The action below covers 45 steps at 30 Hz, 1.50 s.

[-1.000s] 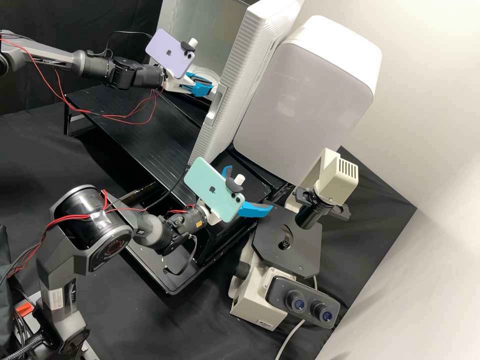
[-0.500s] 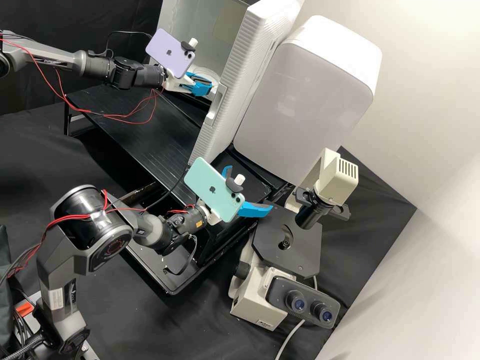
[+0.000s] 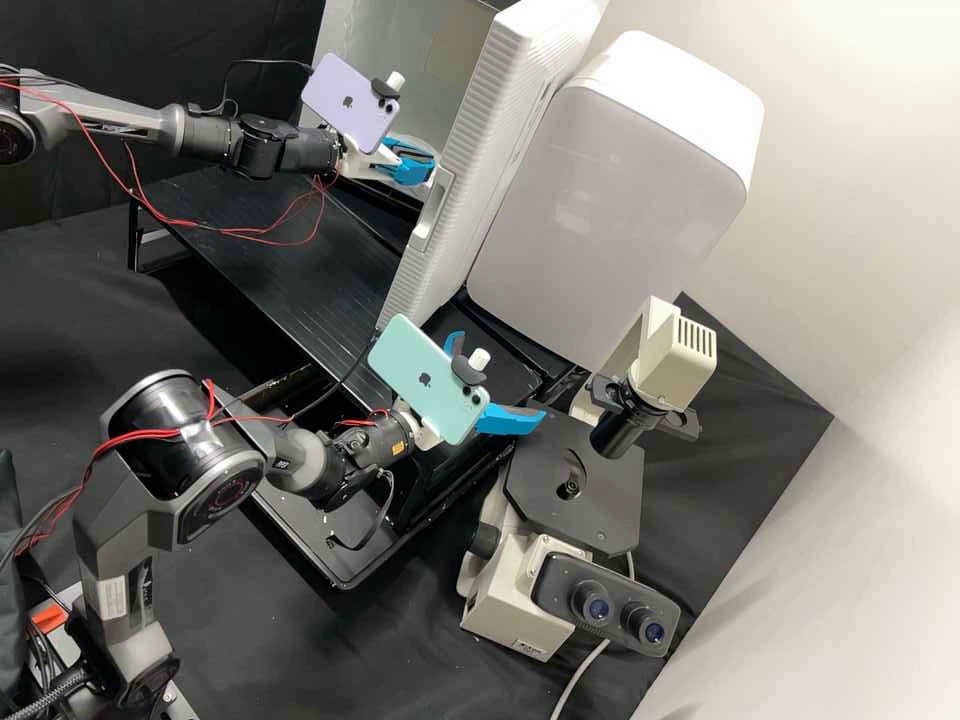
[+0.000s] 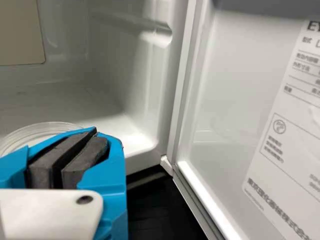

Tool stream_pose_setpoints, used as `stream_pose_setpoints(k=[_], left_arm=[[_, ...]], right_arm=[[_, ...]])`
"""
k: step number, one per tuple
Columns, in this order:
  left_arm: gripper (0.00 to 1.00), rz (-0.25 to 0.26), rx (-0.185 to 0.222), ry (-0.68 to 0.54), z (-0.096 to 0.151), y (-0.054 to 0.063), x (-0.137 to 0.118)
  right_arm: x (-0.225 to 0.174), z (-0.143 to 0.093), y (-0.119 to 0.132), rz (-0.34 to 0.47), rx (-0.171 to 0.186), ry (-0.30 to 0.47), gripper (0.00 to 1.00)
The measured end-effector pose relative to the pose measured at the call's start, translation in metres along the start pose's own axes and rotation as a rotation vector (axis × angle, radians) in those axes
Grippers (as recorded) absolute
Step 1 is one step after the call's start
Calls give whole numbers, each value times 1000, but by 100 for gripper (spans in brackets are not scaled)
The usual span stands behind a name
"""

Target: Place the petri dish in the incubator

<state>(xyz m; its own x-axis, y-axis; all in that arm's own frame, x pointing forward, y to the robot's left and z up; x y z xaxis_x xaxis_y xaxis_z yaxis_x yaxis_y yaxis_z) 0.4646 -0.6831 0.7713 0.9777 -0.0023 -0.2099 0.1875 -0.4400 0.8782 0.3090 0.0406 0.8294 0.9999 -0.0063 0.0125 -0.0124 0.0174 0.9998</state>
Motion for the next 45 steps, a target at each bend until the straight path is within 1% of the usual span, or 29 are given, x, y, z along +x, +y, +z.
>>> stream_pose_setpoints(k=[3, 7, 14, 17, 18, 20, 21, 22, 23, 24, 25, 27, 28, 29, 32, 34, 35, 37, 38, 39, 41, 42, 43, 45], left_arm=[[0, 16, 22, -1, 0, 3, 2], [0, 18, 41, -1, -1, 1, 4], [0, -3, 49, 16, -4, -10, 10], [0, -29, 59, 26, -8, -19, 9], [100, -34, 61, 28, -8, -19, 7], [100, -50, 70, 28, -11, -22, 2], [100, -57, 86, 26, -11, -23, -2], [100, -57, 129, 22, -11, -23, -8], [100, -41, 193, 7, -10, -22, -17], [100, -28, 224, -10, -9, -22, -25], [100, -18, 228, -27, -7, -22, -34], [100, 1, 281, -74, -3, -25, -50], [100, 13, 296, -94, -1, -23, -59], [100, 19, 311, -110, 0, -24, -67], [100, 39, 354, -156, 0, -32, -92], [100, 40, 374, -184, -4, -41, -111], [100, 49, 380, -193, -6, -44, -117], [100, 56, 393, -213, -11, -53, -133], [100, 67, 391, -222, -13, -56, -141], [100, 69, 392, -231, -16, -62, -148], [100, 97, 392, -246, -20, -70, -162], [100, 107, 392, -255, -23, -76, -170], [100, 104, 395, -260, -26, -83, -176], [100, 119, 387, -276, -32, -94, -191]], right_arm=[[0, 0, 0, 0, 0, 0, 100], [0, 0, 0, 0, 0, 0, 100], [0, 0, 0, 0, 0, 0, 100], [0, 0, 0, 0, 0, 0, 100], [0, 0, 0, 0, 0, 0, 100], [0, 0, 0, 0, 0, 0, 100], [0, 0, 0, 0, 0, 0, 100], [0, 0, 0, 0, 0, 0, 100], [0, 0, 0, 0, 0, 0, 100], [0, 0, 0, 0, 0, 0, 100], [0, 0, 0, 0, 0, 0, 100], [0, 0, 0, 0, 0, 0, 100], [0, 0, 0, 0, 0, 0, 100], [0, 0, 0, 0, 0, 0, 100], [0, 0, 0, 0, 0, 0, 100], [0, 0, 0, 0, 0, 0, 100], [0, 0, 0, 0, 0, 0, 100], [0, 0, 0, 0, 0, 0, 100], [0, 0, 0, 0, 0, 0, 100], [0, 0, 0, 0, 0, 0, 100], [0, 0, 0, 0, 0, 0, 100], [0, 0, 0, 0, 0, 0, 100], [0, 0, 0, 0, 0, 0, 100], [0, 0, 0, 0, 0, 0, 100]])
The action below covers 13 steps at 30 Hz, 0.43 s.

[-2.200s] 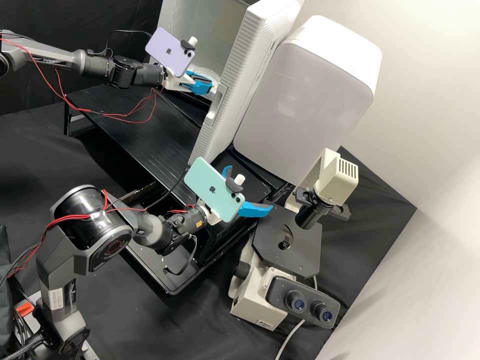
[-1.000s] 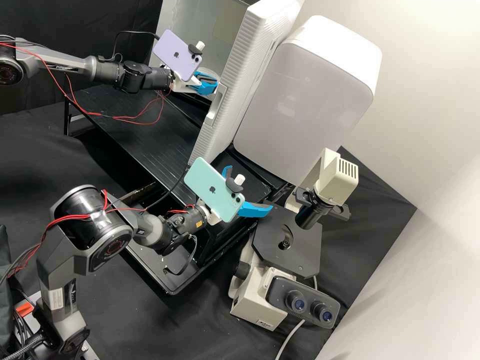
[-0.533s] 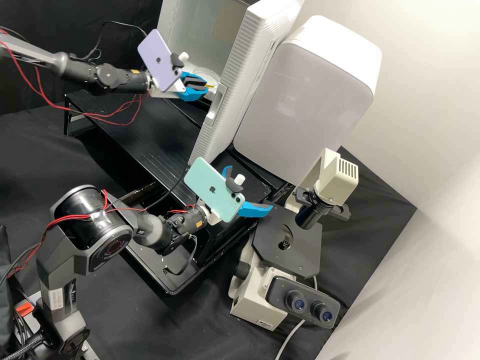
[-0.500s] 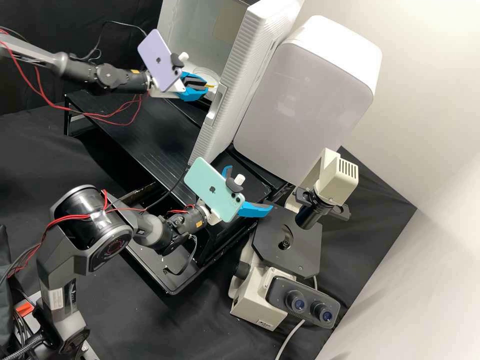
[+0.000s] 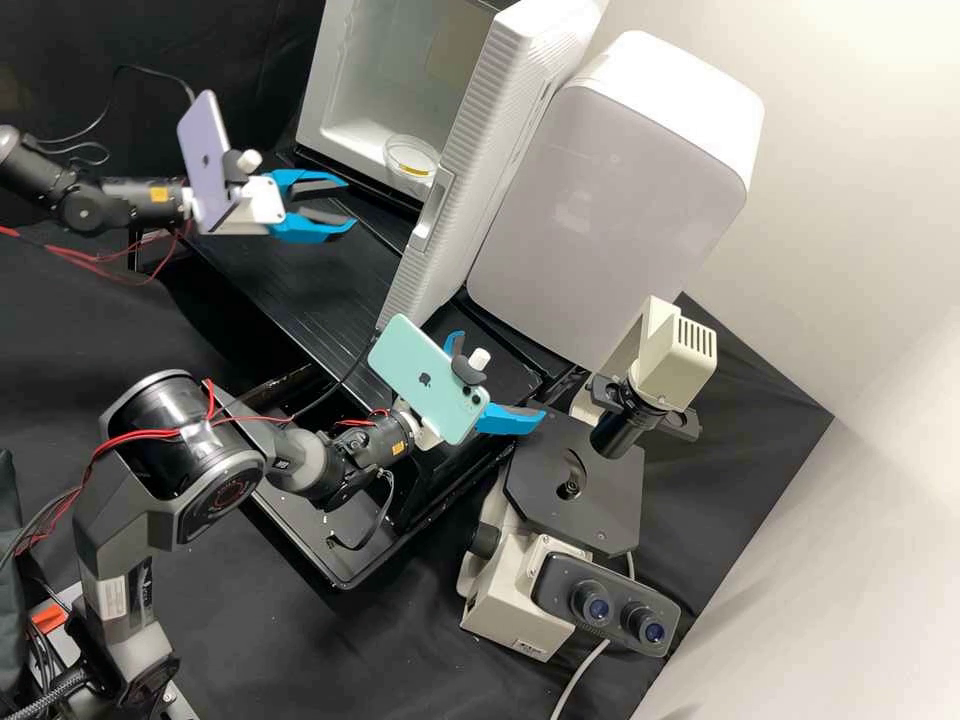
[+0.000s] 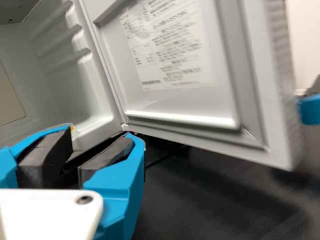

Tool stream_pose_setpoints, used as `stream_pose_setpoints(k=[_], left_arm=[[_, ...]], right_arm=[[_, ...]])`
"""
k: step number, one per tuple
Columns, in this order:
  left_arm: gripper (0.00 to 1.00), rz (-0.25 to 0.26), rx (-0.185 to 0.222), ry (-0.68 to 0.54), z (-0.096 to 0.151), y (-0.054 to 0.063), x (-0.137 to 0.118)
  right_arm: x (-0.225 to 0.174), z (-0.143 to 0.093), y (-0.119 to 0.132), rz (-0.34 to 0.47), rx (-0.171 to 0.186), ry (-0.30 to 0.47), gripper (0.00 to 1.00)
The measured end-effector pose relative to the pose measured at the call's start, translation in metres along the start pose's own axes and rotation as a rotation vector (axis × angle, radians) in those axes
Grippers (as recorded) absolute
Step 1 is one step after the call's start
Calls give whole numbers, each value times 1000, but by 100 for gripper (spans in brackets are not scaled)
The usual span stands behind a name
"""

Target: Place the petri dish in the incubator

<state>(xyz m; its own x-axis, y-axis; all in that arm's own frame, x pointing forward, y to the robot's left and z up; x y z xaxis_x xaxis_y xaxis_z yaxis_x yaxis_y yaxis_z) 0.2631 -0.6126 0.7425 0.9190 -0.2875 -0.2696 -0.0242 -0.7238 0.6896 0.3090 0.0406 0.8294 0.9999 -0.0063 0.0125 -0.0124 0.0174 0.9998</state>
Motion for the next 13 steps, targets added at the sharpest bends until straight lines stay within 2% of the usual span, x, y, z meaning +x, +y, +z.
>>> stream_pose_setpoints(k=[4, 8, 9, 11, 13], left_arm=[[100, 32, -32, -14, 1, -16, -22], [100, 108, -56, -31, 1, -28, -43], [100, 112, -51, -37, 0, -34, -49], [100, 149, -44, -39, -1, -37, -59], [100, 157, -45, -43, -2, -42, -68]], right_arm=[[0, 0, 0, 0, 0, 0, 100], [0, 0, 0, 0, 0, 0, 100], [0, 0, 0, 0, 0, 0, 100], [0, 0, 0, 0, 0, 0, 100], [0, 0, 0, 0, 0, 0, 100]])
